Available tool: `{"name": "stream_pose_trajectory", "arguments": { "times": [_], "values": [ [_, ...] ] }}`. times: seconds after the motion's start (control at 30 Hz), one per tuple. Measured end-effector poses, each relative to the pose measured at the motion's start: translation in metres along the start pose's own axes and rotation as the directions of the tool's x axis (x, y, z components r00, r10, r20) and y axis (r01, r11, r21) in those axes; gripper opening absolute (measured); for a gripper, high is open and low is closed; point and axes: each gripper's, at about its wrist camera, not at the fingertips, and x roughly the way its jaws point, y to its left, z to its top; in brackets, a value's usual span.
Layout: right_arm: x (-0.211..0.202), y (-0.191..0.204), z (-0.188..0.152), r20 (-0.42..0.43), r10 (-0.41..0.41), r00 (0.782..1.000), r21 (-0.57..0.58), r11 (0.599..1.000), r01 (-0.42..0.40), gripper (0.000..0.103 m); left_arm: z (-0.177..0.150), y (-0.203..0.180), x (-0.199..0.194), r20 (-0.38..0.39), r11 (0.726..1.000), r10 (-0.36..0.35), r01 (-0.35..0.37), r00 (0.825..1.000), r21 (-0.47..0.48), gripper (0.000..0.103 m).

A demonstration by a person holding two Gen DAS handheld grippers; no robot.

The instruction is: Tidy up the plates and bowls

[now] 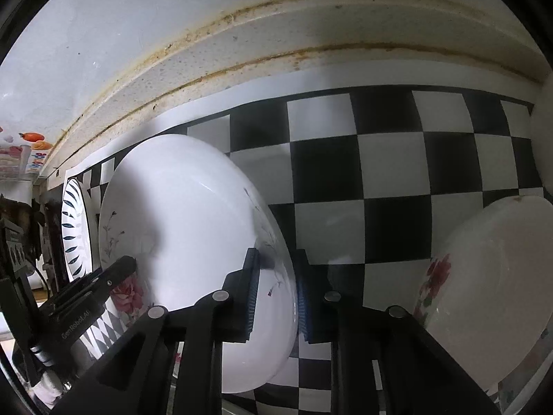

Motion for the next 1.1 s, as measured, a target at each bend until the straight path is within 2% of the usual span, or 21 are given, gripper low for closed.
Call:
{"name": "stream_pose_trajectory", "arguments": {
  "times": [0.27, 0.47, 0.67, 0.8, 1.1],
  "values": [
    [-0.01, 0.003, -0.016, 0.027, 0.008, 1.0, -0.009, 1.0, -0.008, 0.016, -0.004, 0.003, -0.02, 0.043, 1.0, -0.004, 0.002, 0.999, 0.03, 0.023],
    [-0.018, 0.007, -0.033, 0.05, 0.017, 0.999, -0.002, 1.0, -0.017, 0.016, -0.023, -0.002, -0.031, 0.053, 0.999, -0.008, 0.006, 0.999, 0.044, 0.023],
    [-0.036, 0.008, -0.053, 0.081, 0.051, 0.995, 0.012, 0.999, -0.052, 0.015, -0.034, -0.003, -0.063, 0.076, 0.998, -0.028, 0.023, 0.997, 0.066, 0.023],
    [-0.057, 0.009, -0.076, 0.115, 0.074, 0.991, 0.01, 0.997, -0.075, 0.014, -0.054, 0.005, -0.091, 0.085, 0.995, -0.054, 0.046, 0.995, 0.087, 0.023],
    [-0.1, 0.012, -0.157, 0.165, 0.115, 0.98, -0.01, 0.993, -0.115, 0.014, -0.114, -0.002, -0.134, 0.114, 0.987, -0.062, 0.043, 0.992, 0.156, 0.023]
  ]
}}
